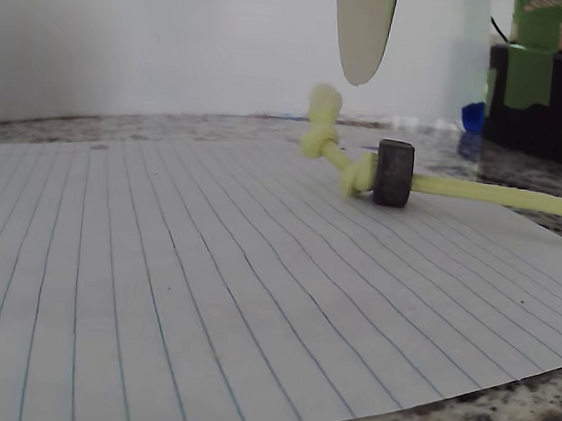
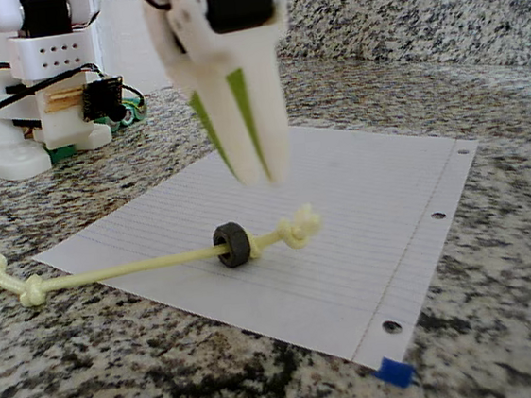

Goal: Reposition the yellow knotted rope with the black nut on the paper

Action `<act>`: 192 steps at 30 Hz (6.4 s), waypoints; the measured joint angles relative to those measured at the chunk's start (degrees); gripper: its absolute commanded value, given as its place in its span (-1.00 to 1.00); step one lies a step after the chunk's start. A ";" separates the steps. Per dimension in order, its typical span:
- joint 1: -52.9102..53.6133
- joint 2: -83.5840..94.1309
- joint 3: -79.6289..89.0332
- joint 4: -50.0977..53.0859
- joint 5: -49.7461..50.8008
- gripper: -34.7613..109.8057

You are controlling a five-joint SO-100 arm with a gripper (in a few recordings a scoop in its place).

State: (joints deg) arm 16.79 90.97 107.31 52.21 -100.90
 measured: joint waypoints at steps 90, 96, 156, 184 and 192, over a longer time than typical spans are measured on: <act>-8.44 -13.01 -3.60 -2.29 0.00 -0.05; -9.40 -13.01 -3.60 -2.20 0.00 -0.06; -36.83 18.28 -0.62 9.32 0.35 -0.52; -17.93 32.43 2.90 7.21 2.37 -0.52; -31.64 34.89 5.19 10.11 1.93 -0.52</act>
State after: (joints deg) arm -14.85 125.86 112.50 62.31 -98.96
